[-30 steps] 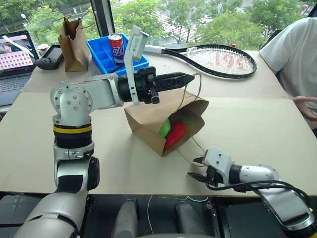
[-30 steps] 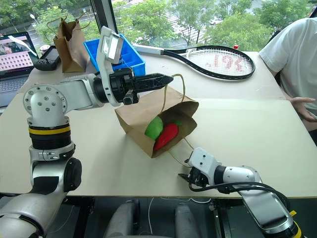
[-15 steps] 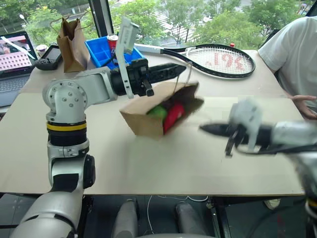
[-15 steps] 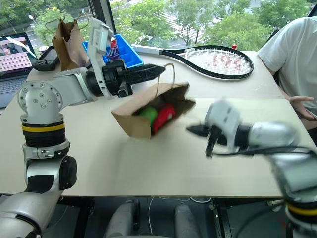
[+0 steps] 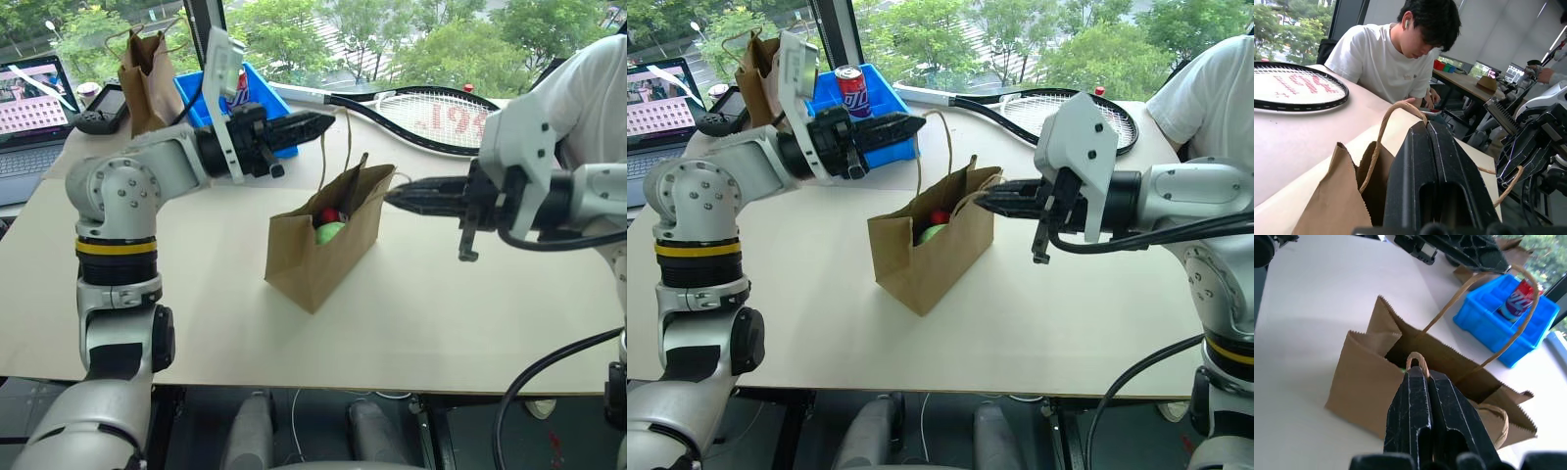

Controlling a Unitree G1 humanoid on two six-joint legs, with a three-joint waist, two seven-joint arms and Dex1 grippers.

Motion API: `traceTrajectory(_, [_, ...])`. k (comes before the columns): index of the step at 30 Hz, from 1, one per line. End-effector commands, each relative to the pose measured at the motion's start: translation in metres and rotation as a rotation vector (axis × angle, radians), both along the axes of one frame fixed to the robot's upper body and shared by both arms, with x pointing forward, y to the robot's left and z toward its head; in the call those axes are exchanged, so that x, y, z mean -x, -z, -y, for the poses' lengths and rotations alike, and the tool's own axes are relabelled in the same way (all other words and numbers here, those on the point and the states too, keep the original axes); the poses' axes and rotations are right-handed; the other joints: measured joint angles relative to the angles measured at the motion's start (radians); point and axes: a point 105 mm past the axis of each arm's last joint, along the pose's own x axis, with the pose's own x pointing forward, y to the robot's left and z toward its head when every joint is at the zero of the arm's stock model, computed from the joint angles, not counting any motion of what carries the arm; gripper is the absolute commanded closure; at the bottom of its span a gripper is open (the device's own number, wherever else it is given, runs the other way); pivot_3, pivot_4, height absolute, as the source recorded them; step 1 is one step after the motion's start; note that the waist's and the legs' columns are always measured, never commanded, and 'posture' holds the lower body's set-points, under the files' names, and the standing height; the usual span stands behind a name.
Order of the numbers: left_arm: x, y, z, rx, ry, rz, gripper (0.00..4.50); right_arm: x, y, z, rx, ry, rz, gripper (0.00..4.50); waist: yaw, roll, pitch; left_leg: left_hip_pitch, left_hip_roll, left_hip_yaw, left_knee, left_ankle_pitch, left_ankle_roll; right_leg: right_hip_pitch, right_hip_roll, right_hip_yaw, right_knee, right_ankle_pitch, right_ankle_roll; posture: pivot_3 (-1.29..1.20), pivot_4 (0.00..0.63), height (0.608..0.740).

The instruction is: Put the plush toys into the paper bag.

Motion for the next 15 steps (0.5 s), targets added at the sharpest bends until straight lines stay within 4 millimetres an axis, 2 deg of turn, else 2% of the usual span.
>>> traceTrajectory(1, [0.012,-0.004,0.0,-0.044,0.044,0.059,4.5,0.01,-0.001,0.001,-0.037,0.014,-0.096,4.47,-0.001,0.0,0.0,0.0,0.0,0.0,0.0,0.0,0.0,0.0,0.0,0.0,0.0,0.0,0.0,0.0,0.15,0.74])
traceTrajectory(2, [0.014,-0.002,0.0,-0.053,0.054,0.05,4.5,0.012,-0.001,-0.001,-0.065,0.003,-0.137,4.47,-0.002,0.0,0.0,0.0,0.0,0.0,0.0,0.0,0.0,0.0,0.0,0.0,0.001,0.0,0.0,0.0,0.15,0.74])
traceTrajectory(4, [0.015,-0.002,-0.003,-0.045,0.074,0.025,3.95,0.014,-0.003,-0.002,-0.097,0.002,-0.16,4.5,-0.003,0.0,0.0,0.0,0.0,0.0,0.0,0.0,0.0,0.0,0.0,0.0,0.002,0.0,0.0,0.0,0.15,0.74])
traceTrajectory(5, [0.016,-0.003,-0.004,-0.038,0.082,0.02,3.77,0.013,-0.004,-0.001,-0.107,0.01,-0.157,4.17,-0.003,0.0,0.0,0.0,0.0,0.0,0.001,0.0,0.0,-0.001,0.0,0.0,0.002,0.0,0.0,0.0,0.15,0.74])
traceTrajectory(7, [0.019,-0.004,-0.008,-0.036,0.099,0.021,3.02,0.012,-0.009,0.001,-0.127,0.028,-0.153,3.64,-0.003,0.0,0.0,0.0,0.0,0.0,0.001,0.0,0.0,-0.001,0.0,0.0,0.003,0.0,0.0,0.0,0.15,0.74])
traceTrajectory(9, [0.021,-0.007,-0.014,-0.04,0.101,0.028,2.28,0.012,-0.016,0.004,-0.159,0.036,-0.143,2.92,-0.005,0.0,0.0,0.0,0.0,0.0,0.001,0.0,0.0,-0.001,0.0,0.0,0.003,0.0,0.0,0.0,0.15,0.74])
traceTrajectory(12, [0.022,-0.019,-0.03,-0.023,0.087,0.057,1.25,0.014,-0.041,0.014,-0.253,0.03,-0.115,1.92,-0.006,0.0,0.0,0.0,0.0,0.0,0.001,0.0,0.0,-0.001,0.0,0.0,0.003,0.0,0.0,0.0,0.15,0.74])
traceTrajectory(14, [0.02,-0.027,-0.044,-0.009,0.055,0.075,0.36,0.017,-0.055,0.022,-0.312,0.024,-0.11,1.08,-0.006,0.0,0.0,0.0,0.0,0.0,0.001,0.0,0.0,-0.001,0.0,0.0,0.003,0.0,0.0,0.0,0.15,0.74])
traceTrajectory(15, [0.02,-0.03,-0.05,-0.008,0.047,0.084,0.08,0.018,-0.06,0.025,-0.333,0.027,-0.108,0.81,-0.006,0.0,0.0,0.0,0.0,0.0,0.001,0.0,0.0,-0.001,0.0,0.0,0.003,0.0,0.0,0.0,0.15,0.74])
